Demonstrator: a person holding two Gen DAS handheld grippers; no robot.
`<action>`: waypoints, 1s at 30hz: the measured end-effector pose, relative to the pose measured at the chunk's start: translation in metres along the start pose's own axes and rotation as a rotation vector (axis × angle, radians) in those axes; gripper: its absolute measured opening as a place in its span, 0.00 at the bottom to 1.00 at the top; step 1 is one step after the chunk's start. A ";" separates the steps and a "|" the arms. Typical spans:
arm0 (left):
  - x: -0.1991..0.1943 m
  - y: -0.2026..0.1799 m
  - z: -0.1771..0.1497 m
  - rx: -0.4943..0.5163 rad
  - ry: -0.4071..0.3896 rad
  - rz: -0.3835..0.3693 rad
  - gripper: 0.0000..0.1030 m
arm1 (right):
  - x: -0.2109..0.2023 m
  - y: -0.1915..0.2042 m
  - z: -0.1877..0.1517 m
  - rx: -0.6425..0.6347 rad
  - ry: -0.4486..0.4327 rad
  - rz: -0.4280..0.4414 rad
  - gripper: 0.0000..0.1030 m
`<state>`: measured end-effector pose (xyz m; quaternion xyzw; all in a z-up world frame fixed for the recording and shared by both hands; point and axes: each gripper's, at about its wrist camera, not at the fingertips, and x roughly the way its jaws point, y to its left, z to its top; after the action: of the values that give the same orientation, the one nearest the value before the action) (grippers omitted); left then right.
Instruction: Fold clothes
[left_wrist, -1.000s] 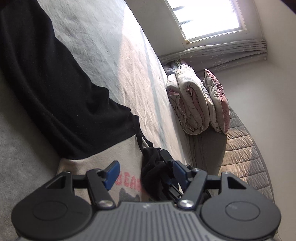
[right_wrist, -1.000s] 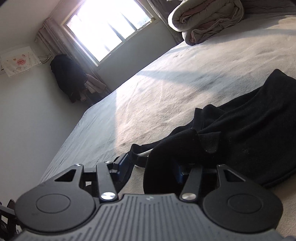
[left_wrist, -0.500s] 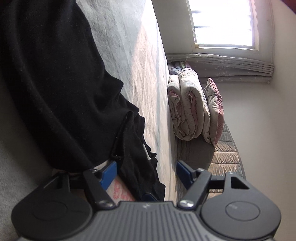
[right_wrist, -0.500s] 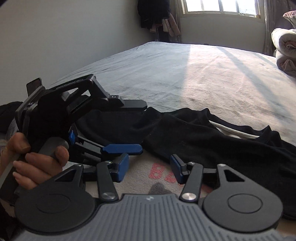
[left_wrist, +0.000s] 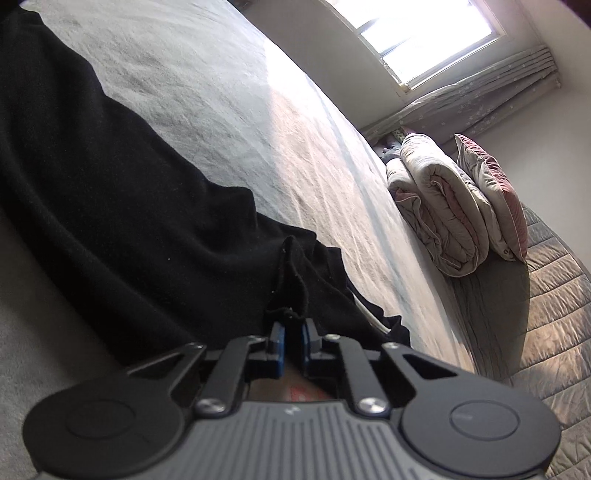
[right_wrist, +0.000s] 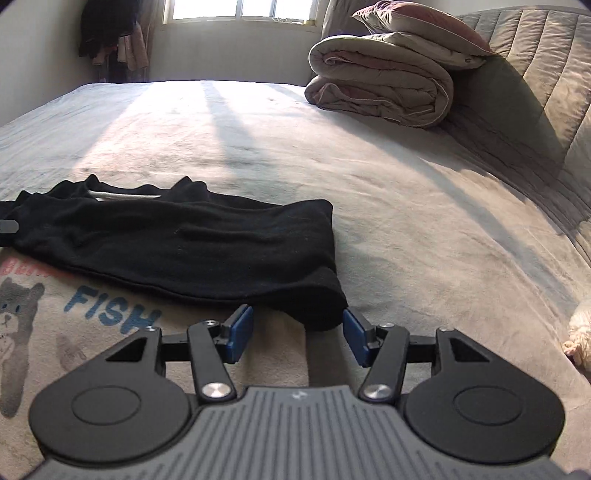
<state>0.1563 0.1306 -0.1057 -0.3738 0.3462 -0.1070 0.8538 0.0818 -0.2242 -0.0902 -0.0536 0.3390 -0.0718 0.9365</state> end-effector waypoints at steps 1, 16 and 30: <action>-0.004 0.000 0.001 0.011 -0.018 -0.001 0.08 | 0.004 0.000 -0.001 -0.009 -0.007 0.002 0.56; -0.041 -0.006 0.005 0.151 -0.196 0.131 0.08 | 0.013 0.001 0.004 -0.073 -0.069 -0.015 0.56; -0.038 0.022 0.019 0.107 -0.073 0.134 0.33 | 0.015 0.000 0.003 -0.117 -0.051 -0.078 0.56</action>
<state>0.1394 0.1735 -0.0926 -0.3075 0.3330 -0.0545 0.8897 0.0954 -0.2265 -0.0970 -0.1234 0.3165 -0.0867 0.9365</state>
